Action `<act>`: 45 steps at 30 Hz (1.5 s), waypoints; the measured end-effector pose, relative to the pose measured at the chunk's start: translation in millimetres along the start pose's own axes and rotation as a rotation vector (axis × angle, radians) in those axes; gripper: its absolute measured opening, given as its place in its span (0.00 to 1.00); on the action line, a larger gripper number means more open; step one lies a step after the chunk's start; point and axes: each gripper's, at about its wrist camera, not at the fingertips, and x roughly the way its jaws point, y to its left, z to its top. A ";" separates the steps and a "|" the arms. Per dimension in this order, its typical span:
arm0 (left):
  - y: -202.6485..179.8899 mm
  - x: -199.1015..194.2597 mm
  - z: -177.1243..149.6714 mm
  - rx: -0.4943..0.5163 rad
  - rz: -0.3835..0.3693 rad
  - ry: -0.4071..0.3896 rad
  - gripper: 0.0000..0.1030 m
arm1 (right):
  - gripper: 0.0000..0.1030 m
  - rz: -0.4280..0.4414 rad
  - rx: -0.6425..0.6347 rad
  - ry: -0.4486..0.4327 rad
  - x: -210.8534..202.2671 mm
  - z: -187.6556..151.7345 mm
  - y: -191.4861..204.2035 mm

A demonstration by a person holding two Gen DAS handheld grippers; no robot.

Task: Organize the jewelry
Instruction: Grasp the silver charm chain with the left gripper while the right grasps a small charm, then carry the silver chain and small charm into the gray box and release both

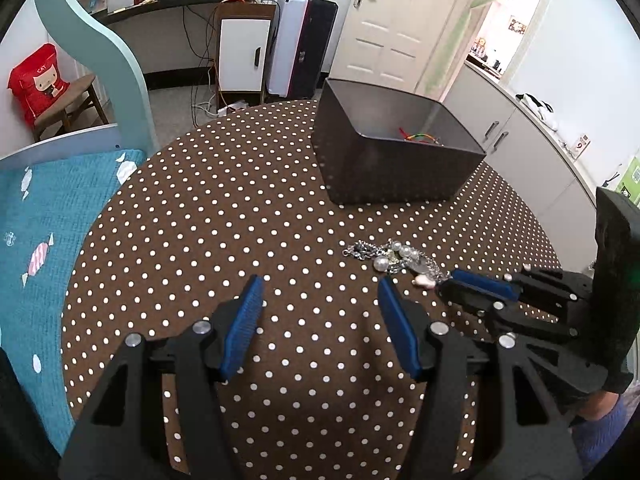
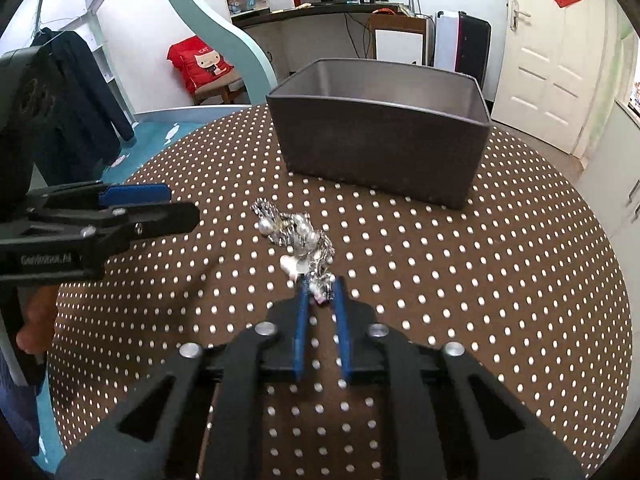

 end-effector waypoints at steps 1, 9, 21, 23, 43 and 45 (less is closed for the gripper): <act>-0.1 0.9 -0.1 0.000 -0.003 0.003 0.59 | 0.08 0.008 0.008 -0.003 -2.2 -2.7 -3.1; -16.3 17.8 5.5 0.023 -0.026 0.020 0.59 | 0.08 -0.010 0.092 -0.092 -36.0 -12.6 -28.8; -39.6 44.1 16.7 0.075 -0.007 0.039 0.59 | 0.08 -0.015 0.187 -0.179 -64.3 -7.3 -61.5; -43.5 48.5 19.7 0.086 0.006 0.044 0.57 | 0.08 -0.010 0.189 -0.178 -62.6 -6.8 -62.7; -37.9 15.6 25.9 0.097 -0.100 -0.005 0.10 | 0.07 0.019 0.172 -0.243 -81.6 12.9 -59.9; -35.3 2.2 31.3 0.086 -0.143 -0.028 0.10 | 0.07 0.023 0.169 -0.253 -85.9 16.9 -58.3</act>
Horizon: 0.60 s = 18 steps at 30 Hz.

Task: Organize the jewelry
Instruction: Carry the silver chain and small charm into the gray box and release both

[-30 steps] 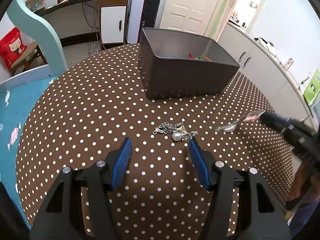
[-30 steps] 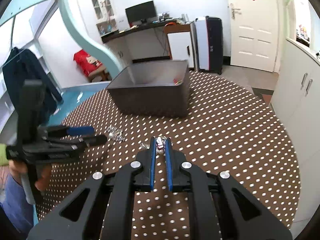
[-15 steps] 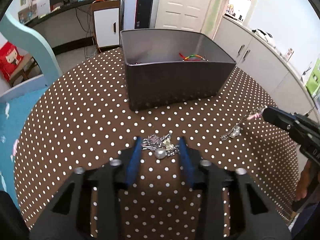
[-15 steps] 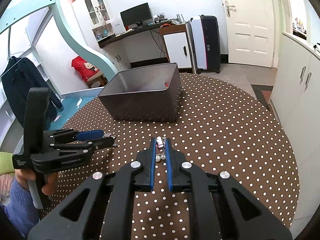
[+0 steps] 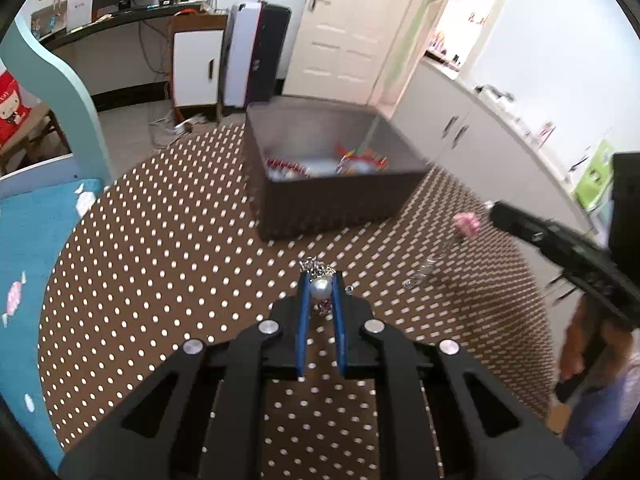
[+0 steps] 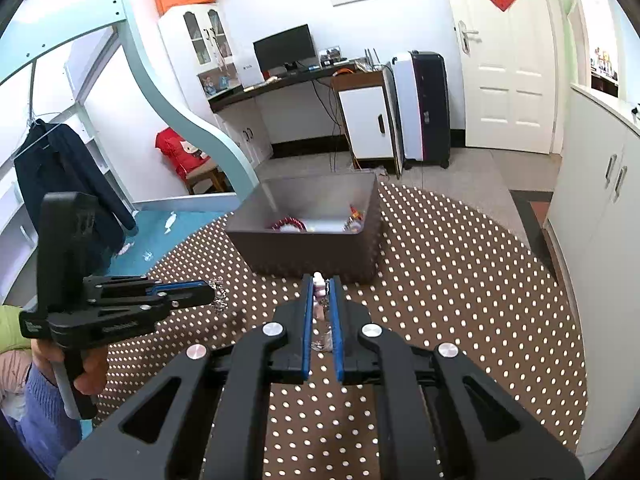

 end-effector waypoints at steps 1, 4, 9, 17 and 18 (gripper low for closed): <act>0.6 -6.1 3.2 -0.004 -0.013 -0.012 0.10 | 0.07 -0.003 -0.005 -0.009 -2.7 3.3 2.1; 0.5 -21.8 13.5 -0.013 -0.045 -0.041 0.10 | 0.07 -0.002 -0.016 -0.026 -8.0 11.8 7.3; -4.6 -37.1 35.9 0.003 -0.069 -0.078 0.10 | 0.07 0.007 -0.032 -0.063 -17.5 29.3 14.5; -17.4 -24.2 91.5 0.040 -0.057 -0.087 0.10 | 0.07 0.008 -0.072 -0.127 -16.8 69.8 27.6; -17.9 -19.0 98.2 0.042 -0.054 -0.084 0.10 | 0.07 0.008 -0.075 -0.132 -14.8 73.6 28.6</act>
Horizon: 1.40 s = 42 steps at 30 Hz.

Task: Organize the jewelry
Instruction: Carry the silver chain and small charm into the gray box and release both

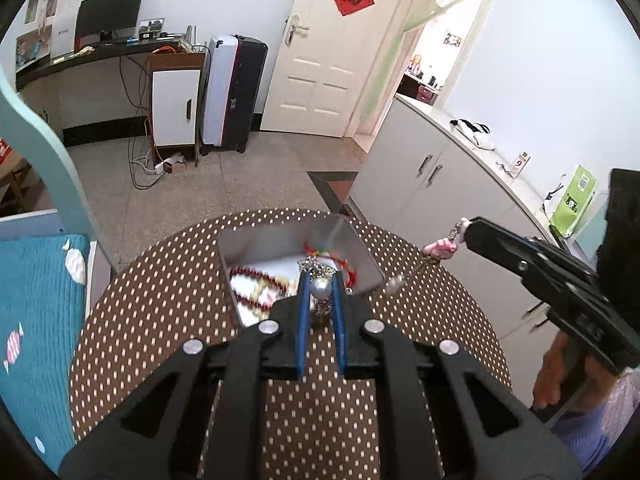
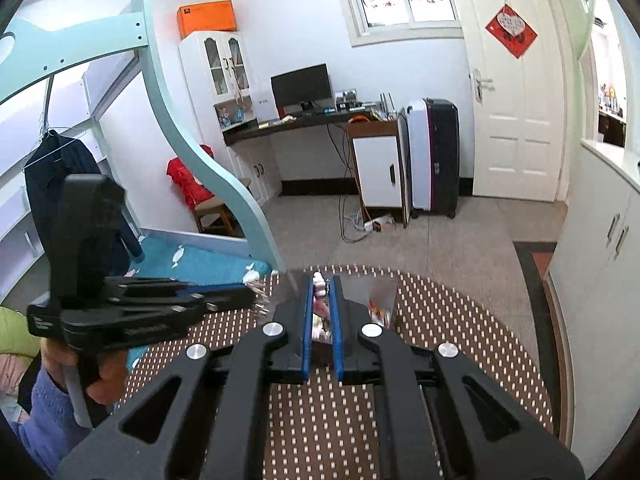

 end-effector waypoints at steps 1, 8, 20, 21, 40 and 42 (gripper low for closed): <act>0.1 7.7 6.7 0.000 0.008 0.011 0.10 | 0.07 0.001 -0.001 -0.003 3.3 3.4 0.5; -3.1 47.9 19.0 0.024 0.052 0.063 0.10 | 0.07 -0.007 0.004 0.028 36.8 8.6 -3.1; 12.1 76.3 0.9 0.007 0.108 0.117 0.21 | 0.07 -0.013 0.035 0.108 67.7 -9.9 -10.5; 12.6 75.6 0.0 0.007 0.113 0.114 0.30 | 0.07 -0.014 0.035 0.109 67.4 -11.2 -11.1; 13.7 61.4 -6.1 0.008 0.163 0.084 0.48 | 0.08 -0.015 0.073 0.137 77.4 -11.2 -18.9; 15.0 59.2 -6.7 0.003 0.165 0.078 0.55 | 0.10 -0.016 0.080 0.133 77.3 -10.9 -20.3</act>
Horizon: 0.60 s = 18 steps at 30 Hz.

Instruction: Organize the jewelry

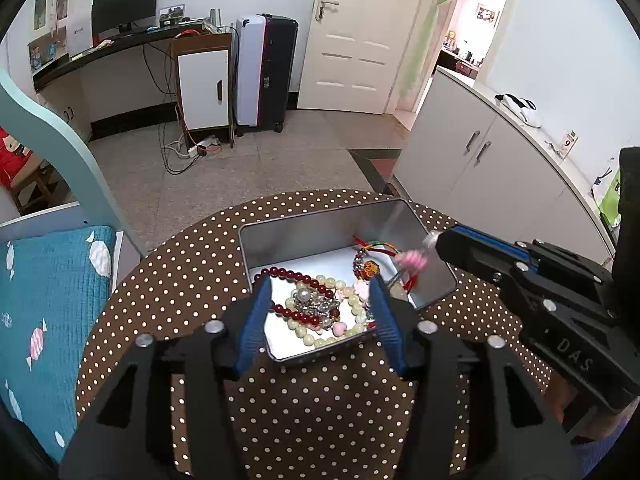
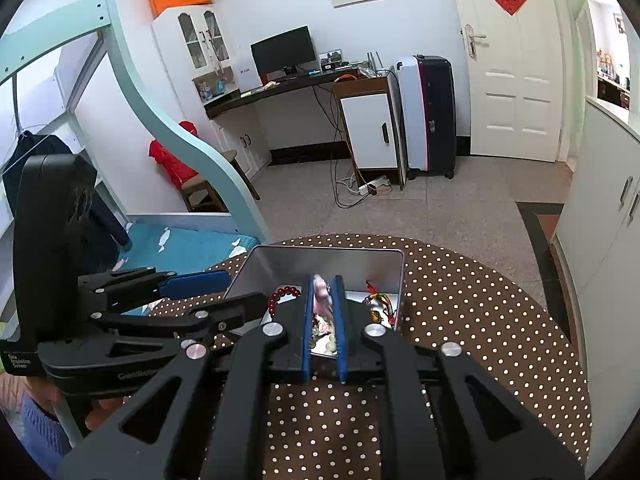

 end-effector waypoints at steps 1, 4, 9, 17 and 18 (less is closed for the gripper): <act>0.2 -1.5 -0.3 0.000 -0.001 -0.004 0.56 | 0.11 0.001 0.005 -0.001 -0.4 0.4 -0.2; 1.4 -7.8 -1.4 -0.004 -0.006 -0.013 0.59 | 0.12 0.001 0.009 -0.004 -3.9 0.0 -0.1; 4.9 -35.0 -5.0 -0.029 0.020 -0.080 0.76 | 0.37 -0.025 0.011 -0.049 -27.3 -2.4 1.7; 1.0 -91.1 -17.7 -0.065 0.153 -0.221 0.90 | 0.64 -0.122 -0.038 -0.117 -70.7 -18.8 19.1; -2.0 -97.3 -21.4 -0.065 0.181 -0.236 0.91 | 0.66 -0.128 -0.042 -0.124 -75.7 -21.7 22.1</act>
